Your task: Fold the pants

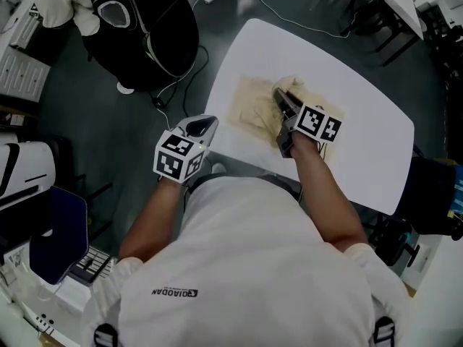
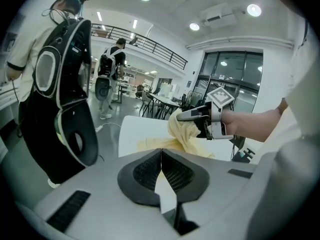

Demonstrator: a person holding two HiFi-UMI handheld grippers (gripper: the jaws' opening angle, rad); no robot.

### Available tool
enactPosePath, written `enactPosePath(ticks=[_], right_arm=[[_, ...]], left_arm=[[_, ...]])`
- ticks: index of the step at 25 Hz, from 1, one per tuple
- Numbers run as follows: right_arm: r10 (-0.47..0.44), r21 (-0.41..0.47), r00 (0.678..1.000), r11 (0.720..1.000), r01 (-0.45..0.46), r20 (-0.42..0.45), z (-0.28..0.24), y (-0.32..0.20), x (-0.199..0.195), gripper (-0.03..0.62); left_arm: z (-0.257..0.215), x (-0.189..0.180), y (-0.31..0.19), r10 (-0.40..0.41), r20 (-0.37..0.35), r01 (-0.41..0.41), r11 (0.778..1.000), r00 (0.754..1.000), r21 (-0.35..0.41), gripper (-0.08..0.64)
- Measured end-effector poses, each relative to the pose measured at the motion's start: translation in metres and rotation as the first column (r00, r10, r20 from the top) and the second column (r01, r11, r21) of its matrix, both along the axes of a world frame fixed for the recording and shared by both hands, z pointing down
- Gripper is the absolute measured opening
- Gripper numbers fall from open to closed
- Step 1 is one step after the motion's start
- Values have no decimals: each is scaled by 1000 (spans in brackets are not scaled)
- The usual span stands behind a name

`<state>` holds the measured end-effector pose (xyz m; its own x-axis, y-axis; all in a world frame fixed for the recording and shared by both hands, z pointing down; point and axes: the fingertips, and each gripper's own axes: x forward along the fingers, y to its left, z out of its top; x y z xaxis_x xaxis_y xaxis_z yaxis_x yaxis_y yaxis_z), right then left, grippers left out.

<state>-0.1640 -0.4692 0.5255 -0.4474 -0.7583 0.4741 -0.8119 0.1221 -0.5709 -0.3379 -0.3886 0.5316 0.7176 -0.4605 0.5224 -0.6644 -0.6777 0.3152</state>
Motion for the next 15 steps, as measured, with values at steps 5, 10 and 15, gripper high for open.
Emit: enactPosePath(ticks=[5, 10, 15], right_arm=[[-27, -64, 999, 998, 25, -40, 35, -11, -20, 87], [-116, -132, 982, 986, 97, -146, 73, -17, -41, 91], [-225, -212, 943, 962, 174, -246, 110, -16, -62, 98]], left_arm=[[4, -17, 1, -33, 6, 33, 999, 999, -12, 28], [8, -29, 5, -60, 3, 60, 998, 998, -25, 29], [12, -36, 12, -73, 10, 73, 997, 997, -35, 28]])
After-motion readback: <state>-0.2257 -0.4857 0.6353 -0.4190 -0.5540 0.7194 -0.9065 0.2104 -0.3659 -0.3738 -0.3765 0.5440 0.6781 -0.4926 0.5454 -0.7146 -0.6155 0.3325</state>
